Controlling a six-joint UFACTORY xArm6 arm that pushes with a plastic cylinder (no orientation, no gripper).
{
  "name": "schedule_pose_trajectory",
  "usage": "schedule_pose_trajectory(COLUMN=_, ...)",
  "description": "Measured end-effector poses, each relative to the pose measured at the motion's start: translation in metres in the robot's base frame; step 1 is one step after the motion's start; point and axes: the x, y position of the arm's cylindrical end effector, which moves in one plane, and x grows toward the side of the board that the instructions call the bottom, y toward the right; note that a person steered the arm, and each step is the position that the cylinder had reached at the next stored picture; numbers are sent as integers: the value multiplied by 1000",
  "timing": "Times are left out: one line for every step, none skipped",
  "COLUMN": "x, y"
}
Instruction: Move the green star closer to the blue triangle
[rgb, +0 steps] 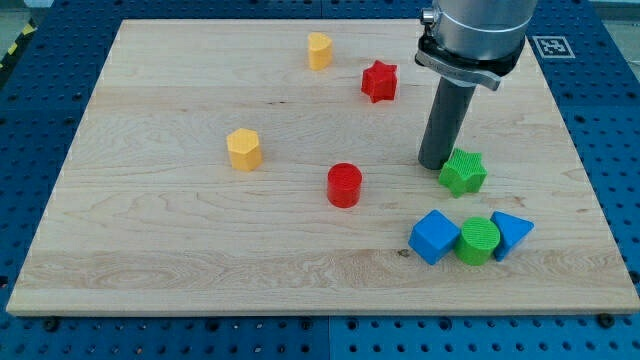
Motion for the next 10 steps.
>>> schedule_pose_trajectory(x=15, y=14)
schedule_pose_trajectory(x=16, y=57)
schedule_pose_trajectory(x=16, y=85)
schedule_pose_trajectory(x=13, y=90)
schedule_pose_trajectory(x=3, y=65)
schedule_pose_trajectory(x=21, y=67)
schedule_pose_trajectory(x=42, y=98)
schedule_pose_trajectory(x=41, y=116)
schedule_pose_trajectory(x=20, y=126)
schedule_pose_trajectory(x=39, y=166)
